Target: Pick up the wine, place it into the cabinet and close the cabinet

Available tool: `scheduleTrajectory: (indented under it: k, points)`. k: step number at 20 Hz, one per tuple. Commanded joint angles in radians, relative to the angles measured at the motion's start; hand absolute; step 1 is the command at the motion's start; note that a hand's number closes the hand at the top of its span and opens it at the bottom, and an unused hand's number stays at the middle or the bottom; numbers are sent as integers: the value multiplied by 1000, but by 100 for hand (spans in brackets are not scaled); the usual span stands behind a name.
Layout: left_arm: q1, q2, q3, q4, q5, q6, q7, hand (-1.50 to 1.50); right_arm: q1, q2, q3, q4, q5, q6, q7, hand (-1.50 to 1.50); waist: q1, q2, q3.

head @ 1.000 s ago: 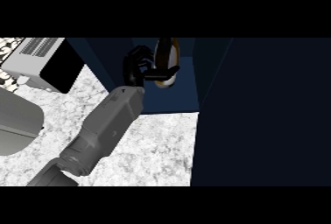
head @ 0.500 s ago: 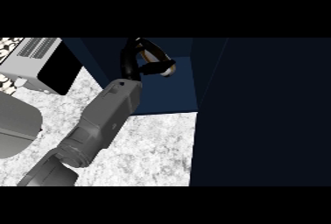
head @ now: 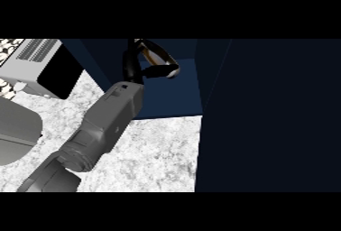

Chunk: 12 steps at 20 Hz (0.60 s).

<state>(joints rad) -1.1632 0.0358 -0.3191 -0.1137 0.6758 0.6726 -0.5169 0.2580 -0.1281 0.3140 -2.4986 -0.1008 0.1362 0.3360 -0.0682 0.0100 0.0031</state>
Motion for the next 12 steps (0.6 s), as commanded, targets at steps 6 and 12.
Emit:
scheduleTrajectory:
  k: [6, 12]
  points:
    - [13, 38, 32, -5, -11, -78, -88, -150, 31, -8, 31, -136, -50, -1, 68, -150, 9, 7, -4]
    - [26, 37, 35, -36, -28, -209, -112, -150, 29, -17, 7, -169, -75, -7, 92, -150, 23, 2, -4]
